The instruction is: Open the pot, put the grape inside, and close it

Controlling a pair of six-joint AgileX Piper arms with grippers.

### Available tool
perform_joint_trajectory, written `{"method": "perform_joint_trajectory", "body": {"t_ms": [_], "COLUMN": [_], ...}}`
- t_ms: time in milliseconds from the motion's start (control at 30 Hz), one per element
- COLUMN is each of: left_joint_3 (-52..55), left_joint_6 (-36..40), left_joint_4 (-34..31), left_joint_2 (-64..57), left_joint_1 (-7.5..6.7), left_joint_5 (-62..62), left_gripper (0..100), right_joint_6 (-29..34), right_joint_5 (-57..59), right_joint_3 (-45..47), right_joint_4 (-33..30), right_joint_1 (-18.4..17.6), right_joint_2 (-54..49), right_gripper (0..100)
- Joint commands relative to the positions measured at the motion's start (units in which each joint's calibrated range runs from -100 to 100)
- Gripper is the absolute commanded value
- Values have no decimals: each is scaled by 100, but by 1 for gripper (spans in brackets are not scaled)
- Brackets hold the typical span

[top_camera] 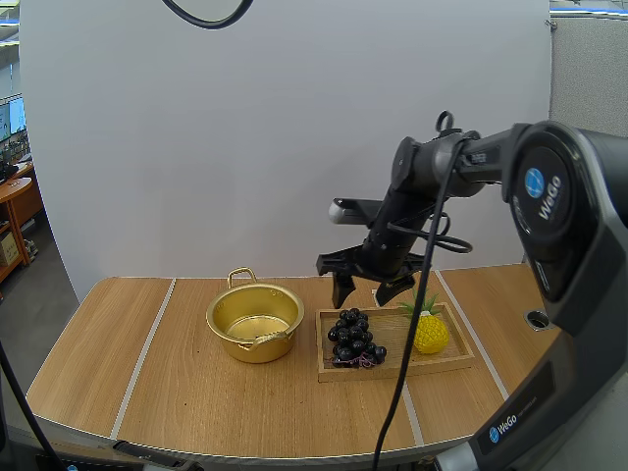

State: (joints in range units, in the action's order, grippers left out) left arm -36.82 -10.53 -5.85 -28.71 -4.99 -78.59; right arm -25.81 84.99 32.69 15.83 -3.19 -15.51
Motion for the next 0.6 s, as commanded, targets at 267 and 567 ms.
{"method": "perform_joint_trajectory", "body": {"t_ms": [267, 567], "left_joint_3": [-66, -66], "left_joint_6": [35, 35], "left_joint_4": [-48, -48], "left_joint_2": [-50, -50], "left_joint_1": [-23, -23], "left_joint_5": [192, 192], "left_gripper": [0, 0], "right_joint_6": [11, 11], "right_joint_5": [-598, -787], "right_joint_3": [-45, -45], "right_joint_4": [-163, -202], "right_joint_1": [-106, -106], "right_joint_2": [680, 1029], "right_gripper": [100, 100]}}
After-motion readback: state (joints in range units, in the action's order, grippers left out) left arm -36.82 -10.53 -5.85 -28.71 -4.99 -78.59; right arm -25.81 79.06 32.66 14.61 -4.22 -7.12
